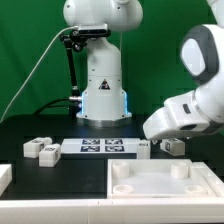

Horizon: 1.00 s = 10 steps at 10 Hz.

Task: Assemble one leg

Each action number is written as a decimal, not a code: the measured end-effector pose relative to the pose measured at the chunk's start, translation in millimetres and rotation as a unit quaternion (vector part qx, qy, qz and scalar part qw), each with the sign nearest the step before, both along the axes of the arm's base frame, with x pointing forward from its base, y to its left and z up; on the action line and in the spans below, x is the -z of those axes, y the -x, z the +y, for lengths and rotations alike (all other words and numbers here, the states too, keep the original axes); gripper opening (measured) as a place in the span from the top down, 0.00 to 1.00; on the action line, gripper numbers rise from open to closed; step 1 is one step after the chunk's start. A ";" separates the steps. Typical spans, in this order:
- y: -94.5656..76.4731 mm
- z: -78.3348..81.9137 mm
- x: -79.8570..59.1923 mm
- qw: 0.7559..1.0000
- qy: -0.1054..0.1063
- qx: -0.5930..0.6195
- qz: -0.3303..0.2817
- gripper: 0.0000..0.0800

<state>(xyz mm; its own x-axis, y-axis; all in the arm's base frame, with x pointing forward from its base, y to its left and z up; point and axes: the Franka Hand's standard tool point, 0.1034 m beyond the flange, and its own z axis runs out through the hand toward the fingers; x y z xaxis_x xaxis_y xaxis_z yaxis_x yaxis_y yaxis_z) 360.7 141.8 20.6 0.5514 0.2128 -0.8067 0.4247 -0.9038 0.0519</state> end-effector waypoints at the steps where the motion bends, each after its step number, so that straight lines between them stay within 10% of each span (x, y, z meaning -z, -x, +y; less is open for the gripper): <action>1: -4.8 4.7 4.9 1.000 0.005 0.001 0.004 0.19; 9: 9.4 7.1 16.3 1.000 0.002 -0.001 0.003 0.19; 10: 9.3 6.8 16.3 1.000 0.002 0.000 0.003 0.35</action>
Offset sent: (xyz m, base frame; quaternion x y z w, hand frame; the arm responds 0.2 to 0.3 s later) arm -0.0115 0.0108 -0.0046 0.0157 0.0003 0.0108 0.9998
